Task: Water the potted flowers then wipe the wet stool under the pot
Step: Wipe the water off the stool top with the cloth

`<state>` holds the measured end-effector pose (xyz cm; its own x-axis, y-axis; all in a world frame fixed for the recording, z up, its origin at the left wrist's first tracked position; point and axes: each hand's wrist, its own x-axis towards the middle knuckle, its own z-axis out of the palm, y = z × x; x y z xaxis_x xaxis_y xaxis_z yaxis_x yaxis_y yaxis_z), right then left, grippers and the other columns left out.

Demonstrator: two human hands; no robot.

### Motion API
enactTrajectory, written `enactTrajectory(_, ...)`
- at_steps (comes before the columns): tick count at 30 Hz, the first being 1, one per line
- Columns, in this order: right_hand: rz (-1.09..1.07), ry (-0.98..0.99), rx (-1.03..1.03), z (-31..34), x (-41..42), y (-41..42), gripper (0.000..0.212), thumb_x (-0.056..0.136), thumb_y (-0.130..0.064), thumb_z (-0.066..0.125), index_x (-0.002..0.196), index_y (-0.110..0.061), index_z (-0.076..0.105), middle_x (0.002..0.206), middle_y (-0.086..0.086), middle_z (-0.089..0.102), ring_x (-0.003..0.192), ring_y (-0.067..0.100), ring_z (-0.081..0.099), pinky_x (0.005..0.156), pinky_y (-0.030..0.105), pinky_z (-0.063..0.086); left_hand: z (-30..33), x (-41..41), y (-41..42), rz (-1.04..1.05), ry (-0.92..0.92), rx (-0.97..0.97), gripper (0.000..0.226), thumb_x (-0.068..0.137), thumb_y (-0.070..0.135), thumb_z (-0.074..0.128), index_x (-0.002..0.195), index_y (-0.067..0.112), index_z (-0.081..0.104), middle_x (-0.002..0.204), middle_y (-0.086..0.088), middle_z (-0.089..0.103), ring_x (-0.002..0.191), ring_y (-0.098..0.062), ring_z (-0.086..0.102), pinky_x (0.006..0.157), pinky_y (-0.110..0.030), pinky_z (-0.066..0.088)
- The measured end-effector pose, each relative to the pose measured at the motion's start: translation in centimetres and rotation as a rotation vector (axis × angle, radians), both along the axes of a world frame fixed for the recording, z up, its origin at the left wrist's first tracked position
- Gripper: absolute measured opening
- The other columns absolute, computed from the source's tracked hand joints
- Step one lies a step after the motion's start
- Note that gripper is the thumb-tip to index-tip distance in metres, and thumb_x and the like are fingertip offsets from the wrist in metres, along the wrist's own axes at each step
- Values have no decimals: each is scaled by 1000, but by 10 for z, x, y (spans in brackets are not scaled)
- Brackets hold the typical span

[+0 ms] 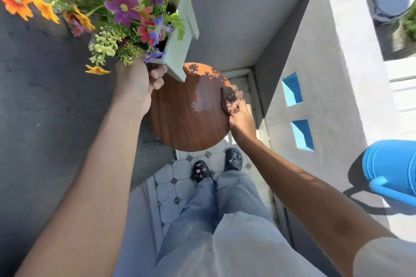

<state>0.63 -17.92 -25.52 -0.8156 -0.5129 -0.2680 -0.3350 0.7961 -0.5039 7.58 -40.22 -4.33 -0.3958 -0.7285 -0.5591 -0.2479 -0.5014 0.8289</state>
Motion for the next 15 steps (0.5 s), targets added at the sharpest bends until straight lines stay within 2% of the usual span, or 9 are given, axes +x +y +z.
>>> enactTrajectory(2, 123, 17, -14, -7, 34, 4, 40, 92, -9, 54, 132, -17, 57, 122, 9, 52, 107, 29, 51, 82, 38, 52, 3, -3, 0, -2, 7, 4, 42, 93, 2, 18, 81, 11, 57, 66, -4, 56, 40, -6, 41, 36, -19, 25)
enactTrajectory(4, 392, 54, -108, -13, 68, 10, 50, 85, -1, 63, 132, -18, 62, 115, 8, 56, 98, 29, 52, 75, 40, 56, 5, -7, 0, 1, 7, 3, 42, 93, 2, 18, 82, 11, 57, 67, -5, 57, 39, -6, 42, 36, -19, 24)
enactTrajectory(6, 596, 37, -158, -14, 93, 10, 50, 84, 2, 65, 131, -14, 64, 111, 10, 57, 95, 28, 51, 80, 39, 54, 7, -9, -1, 3, 5, 7, 42, 93, 2, 18, 82, 10, 58, 67, -5, 57, 39, -6, 42, 36, -19, 25)
enactTrajectory(7, 622, -9, -190, -10, 98, 9, 46, 86, 2, 63, 130, -13, 64, 111, 10, 58, 95, 28, 51, 82, 37, 52, 8, -10, -1, 0, 7, 11, 43, 93, 2, 18, 82, 10, 58, 67, -6, 57, 39, -6, 42, 36, -19, 25)
enactTrajectory(9, 529, -186, -287, -2, 94, 5, 40, 90, 2, 60, 128, -11, 67, 111, 10, 61, 97, 26, 56, 86, 29, 49, 10, -11, -2, -7, 18, 18, 43, 93, 2, 17, 81, 10, 58, 66, -6, 56, 40, -6, 42, 37, -19, 25)
enactTrajectory(11, 275, -364, -415, 10, 75, 1, 36, 92, 0, 62, 124, -12, 69, 112, 3, 67, 100, 15, 62, 88, 22, 47, 11, -11, -3, -13, 25, 14, 43, 93, 2, 17, 80, 11, 57, 64, -5, 56, 41, -7, 42, 37, -19, 25)
enactTrajectory(13, 26, -371, -469, 20, 47, 0, 34, 92, -5, 64, 125, -14, 69, 113, 0, 71, 102, 9, 64, 91, 24, 48, 12, -10, -5, -18, 26, 16, 44, 94, 3, 17, 81, 12, 57, 66, -4, 56, 42, -7, 42, 37, -19, 24)
enactTrajectory(15, -105, -292, -359, 25, 21, 1, 37, 94, -10, 59, 131, -17, 64, 121, 3, 69, 112, 15, 60, 98, 25, 44, 11, -9, -8, -28, 27, 18, 43, 95, 5, 16, 83, 12, 57, 69, -4, 56, 41, -5, 42, 37, -18, 25)
